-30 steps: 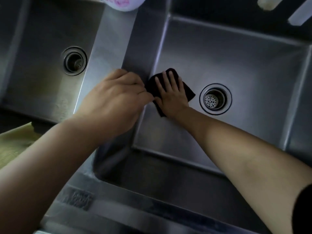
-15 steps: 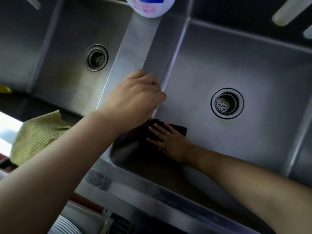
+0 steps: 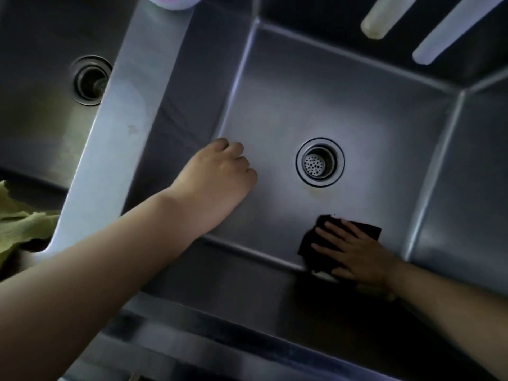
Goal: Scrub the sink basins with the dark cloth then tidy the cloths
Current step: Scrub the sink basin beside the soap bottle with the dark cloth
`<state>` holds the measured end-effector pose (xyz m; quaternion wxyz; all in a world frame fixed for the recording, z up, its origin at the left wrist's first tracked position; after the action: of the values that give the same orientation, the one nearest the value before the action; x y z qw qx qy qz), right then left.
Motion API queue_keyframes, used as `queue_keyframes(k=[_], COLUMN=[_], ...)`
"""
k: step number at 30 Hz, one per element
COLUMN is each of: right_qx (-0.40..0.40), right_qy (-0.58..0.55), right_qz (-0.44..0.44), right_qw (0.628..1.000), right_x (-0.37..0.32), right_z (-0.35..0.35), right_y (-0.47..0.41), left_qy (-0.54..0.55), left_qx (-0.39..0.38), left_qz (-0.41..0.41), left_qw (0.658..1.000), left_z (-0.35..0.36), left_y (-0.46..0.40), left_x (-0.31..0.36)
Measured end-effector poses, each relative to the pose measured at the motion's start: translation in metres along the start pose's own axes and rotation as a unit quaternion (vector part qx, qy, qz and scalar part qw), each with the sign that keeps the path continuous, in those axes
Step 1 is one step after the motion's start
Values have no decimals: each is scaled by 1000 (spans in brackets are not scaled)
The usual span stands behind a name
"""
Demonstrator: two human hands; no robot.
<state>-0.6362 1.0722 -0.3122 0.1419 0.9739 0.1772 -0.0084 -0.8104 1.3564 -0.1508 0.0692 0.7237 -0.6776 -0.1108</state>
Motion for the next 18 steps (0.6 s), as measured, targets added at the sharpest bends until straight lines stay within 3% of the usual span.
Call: queue_keyframes(k=[6,10,13,18], right_qx=[68,81,72,46], right_qy=[-60,-89,-86,-68], right_qz=[114,199,201,216], right_qw=[989,973,973,973], right_x=[13,29,28,33], right_z=[-25,-43,-39,-16], right_y=[-126,-197,-184,-97], left_qy=[65,108,98,90], left_qx=[4,-44,-102,-81], left_qz=[-13,-52,-93,-40], left_qw=[998,992,986,992], left_z=[26,41,40,37], left_y=[-19,-19,-23,-46], left_x=[14,22,23,26])
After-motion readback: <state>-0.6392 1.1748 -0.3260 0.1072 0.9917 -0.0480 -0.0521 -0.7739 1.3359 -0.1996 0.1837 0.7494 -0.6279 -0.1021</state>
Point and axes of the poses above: each hand's wrist, its own y-axis away from the middle knuckle, its own z-axis out of the palm, x = y × z, the point moved 2 cm from there along -y, towards the middle knuckle, and after that the axes turned 3 degrees about y, right-handed, at the moved point
